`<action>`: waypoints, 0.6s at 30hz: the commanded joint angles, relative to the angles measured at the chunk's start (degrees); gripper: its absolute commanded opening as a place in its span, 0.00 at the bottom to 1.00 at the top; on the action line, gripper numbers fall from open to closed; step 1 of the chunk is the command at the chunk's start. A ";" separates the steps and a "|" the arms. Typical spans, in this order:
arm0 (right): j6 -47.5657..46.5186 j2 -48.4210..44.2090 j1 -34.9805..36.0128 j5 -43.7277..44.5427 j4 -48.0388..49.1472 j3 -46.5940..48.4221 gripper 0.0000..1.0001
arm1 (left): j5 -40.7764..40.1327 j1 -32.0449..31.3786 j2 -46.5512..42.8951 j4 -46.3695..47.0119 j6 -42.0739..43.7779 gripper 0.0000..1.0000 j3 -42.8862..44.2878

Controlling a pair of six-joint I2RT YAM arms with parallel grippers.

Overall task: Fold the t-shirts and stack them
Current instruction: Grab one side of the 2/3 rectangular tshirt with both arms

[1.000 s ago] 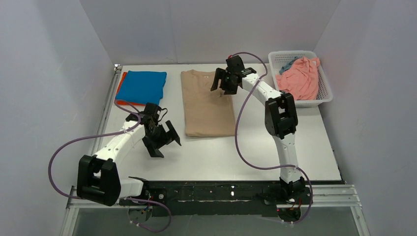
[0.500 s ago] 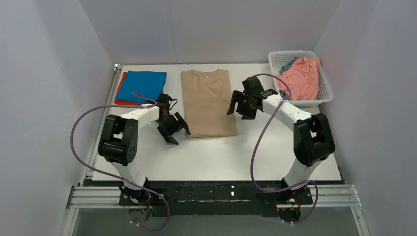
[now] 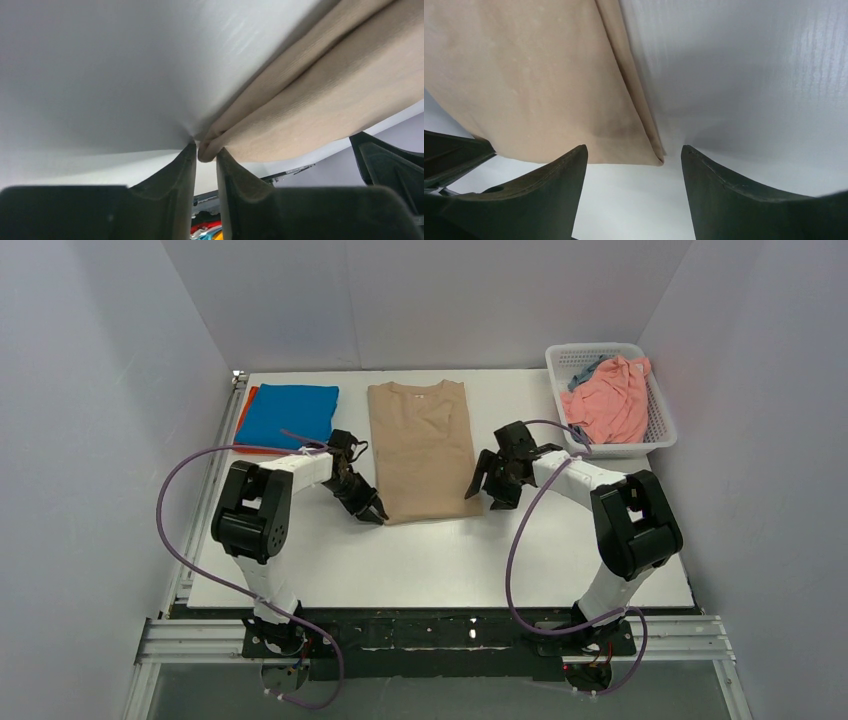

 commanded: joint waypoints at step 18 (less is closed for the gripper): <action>1.80 0.03 -0.05 2.09 3.52 -6.92 0.50 | -8.83 -2.77 2.70 -8.71 0.31 0.00 -1.34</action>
